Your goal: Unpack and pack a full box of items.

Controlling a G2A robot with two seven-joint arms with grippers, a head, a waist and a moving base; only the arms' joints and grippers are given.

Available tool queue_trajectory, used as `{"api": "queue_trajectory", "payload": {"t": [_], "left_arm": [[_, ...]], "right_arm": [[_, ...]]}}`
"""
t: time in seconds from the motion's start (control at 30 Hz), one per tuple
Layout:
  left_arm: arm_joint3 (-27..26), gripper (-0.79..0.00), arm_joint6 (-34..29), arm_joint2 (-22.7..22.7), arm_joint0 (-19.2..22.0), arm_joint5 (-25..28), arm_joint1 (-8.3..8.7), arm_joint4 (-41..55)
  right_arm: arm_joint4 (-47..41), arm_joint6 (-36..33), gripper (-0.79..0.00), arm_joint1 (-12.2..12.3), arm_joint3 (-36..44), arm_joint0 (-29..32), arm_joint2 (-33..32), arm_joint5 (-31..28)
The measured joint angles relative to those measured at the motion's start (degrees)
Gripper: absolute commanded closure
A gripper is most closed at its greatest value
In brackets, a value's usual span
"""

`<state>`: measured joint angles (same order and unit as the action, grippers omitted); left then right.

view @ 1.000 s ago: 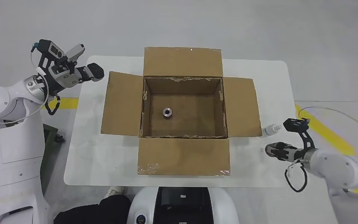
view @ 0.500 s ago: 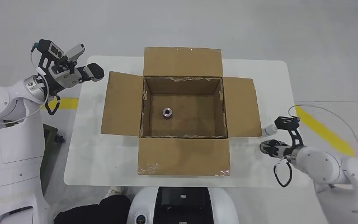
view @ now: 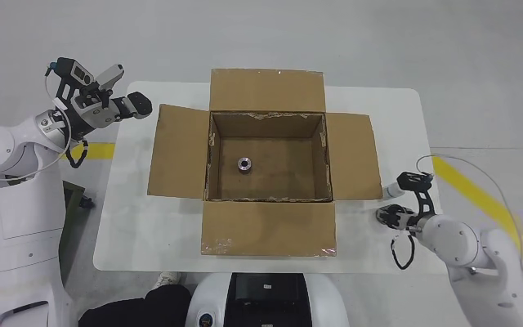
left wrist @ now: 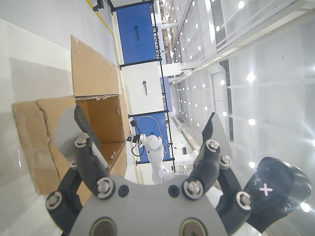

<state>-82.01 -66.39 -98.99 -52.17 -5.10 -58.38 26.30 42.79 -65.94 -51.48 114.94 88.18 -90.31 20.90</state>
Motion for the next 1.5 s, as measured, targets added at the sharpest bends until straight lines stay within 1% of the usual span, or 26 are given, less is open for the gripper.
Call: {"api": "queue_trajectory", "payload": {"t": [0.23, 0.27, 0.33, 0.37, 0.43, 0.47, 0.5, 0.83, 1.03, 1.2, 1.33, 1.5], "left_arm": [[0.0, -0.785, 0.0, 0.0, 0.0, 0.0, 0.0, 0.0], [0.0, -0.785, 0.0, 0.0, 0.0, 0.0, 0.0, 0.0], [0.0, -0.785, 0.0, 0.0, 0.0, 0.0, 0.0, 0.0], [0.0, -0.785, 0.0, 0.0, 0.0, 0.0, 0.0, 0.0], [0.0, -0.785, 0.0, 0.0, 0.0, 0.0, 0.0, 0.0], [0.0, -0.785, 0.0, 0.0, 0.0, 0.0, 0.0, 0.0], [0.0, -0.785, 0.0, 0.0, 0.0, 0.0, 0.0, 0.0], [0.0, -0.785, 0.0, 0.0, 0.0, 0.0, 0.0, 0.0], [0.0, -0.785, 0.0, 0.0, 0.0, 0.0, 0.0, 0.0], [0.0, -0.785, 0.0, 0.0, 0.0, 0.0, 0.0, 0.0], [0.0, -0.785, 0.0, 0.0, 0.0, 0.0, 0.0, 0.0], [0.0, -0.785, 0.0, 0.0, 0.0, 0.0, 0.0, 0.0]], "right_arm": [[0.5, 1.2, 0.0, -0.3, -1.4, -0.6, 1.2, 0.8], [0.5, 1.4, -0.028, -0.3, -1.5, -0.7, 1.3, 1.0], [0.6, 1.6, -0.108, -0.4, -1.5, -0.8, 1.5, 1.2], [0.6, 1.8, -0.16, -0.4, -1.6, -0.9, 1.7, 1.4], [0.6, 2.0, -0.357, -0.5, -1.9, -1.0, 1.8, 1.5], [0.5, 2.1, -0.597, -0.5, -2.0, -1.1, 1.9, 1.5], [0.5, 2.2, -0.785, -0.6, -2.1, -1.2, 1.9, 1.5], [0.4, 3.3, -0.785, -0.7, -0.9, -0.1, 0.5, 2.2], [0.3, 3.6, -0.785, -0.7, 1.9, 0.7, -1.4, 2.4], [1.7, 1.5, -0.785, -0.6, 6.0, 1.4, -3.3, 3.3], [4.2, -1.9, -0.785, -0.3, 9.7, 2.5, -5.2, 4.0], [4.9, -4.8, -0.785, -0.1, 14.6, 3.7, -8.7, 4.6]]}}
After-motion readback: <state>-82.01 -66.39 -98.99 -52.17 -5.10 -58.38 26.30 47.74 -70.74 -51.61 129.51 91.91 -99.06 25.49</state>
